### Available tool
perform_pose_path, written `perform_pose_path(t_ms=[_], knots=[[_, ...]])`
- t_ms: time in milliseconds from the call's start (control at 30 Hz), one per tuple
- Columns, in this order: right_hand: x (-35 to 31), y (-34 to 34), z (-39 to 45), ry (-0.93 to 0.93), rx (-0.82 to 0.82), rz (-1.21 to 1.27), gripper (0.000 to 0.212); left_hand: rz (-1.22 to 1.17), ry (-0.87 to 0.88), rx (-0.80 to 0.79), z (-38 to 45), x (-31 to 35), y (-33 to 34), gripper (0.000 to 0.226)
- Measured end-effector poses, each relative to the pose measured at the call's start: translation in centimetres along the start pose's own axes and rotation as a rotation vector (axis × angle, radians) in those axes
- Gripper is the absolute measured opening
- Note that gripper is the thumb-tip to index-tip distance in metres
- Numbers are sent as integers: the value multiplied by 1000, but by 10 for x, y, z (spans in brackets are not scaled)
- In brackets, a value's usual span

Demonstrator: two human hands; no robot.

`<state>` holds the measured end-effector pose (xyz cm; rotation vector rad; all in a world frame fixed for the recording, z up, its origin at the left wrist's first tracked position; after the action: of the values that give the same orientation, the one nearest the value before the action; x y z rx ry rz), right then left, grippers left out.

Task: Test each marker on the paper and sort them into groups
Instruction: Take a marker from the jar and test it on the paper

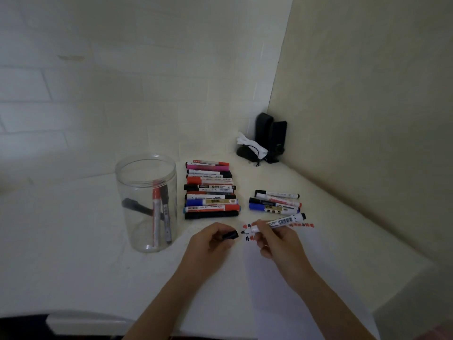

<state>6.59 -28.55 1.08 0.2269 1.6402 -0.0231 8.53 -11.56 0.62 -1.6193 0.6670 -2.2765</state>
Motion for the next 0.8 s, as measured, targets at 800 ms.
perform_pose_path(t_ms=[800], knots=[[12, 28, -5, 19, 68, -104, 21, -112, 49, 42, -4, 4, -11, 19]])
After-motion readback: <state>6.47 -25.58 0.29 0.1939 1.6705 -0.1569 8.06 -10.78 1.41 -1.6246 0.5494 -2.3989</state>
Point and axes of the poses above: each hand's wrist, its own z-axis towards the middle knuckle, its own y-axis out of the palm, x = y × z, the point moved 9 cm from there along z, towards the middle knuckle, and after that the axes turned 5 degrees about z, right-handed, at the moved point
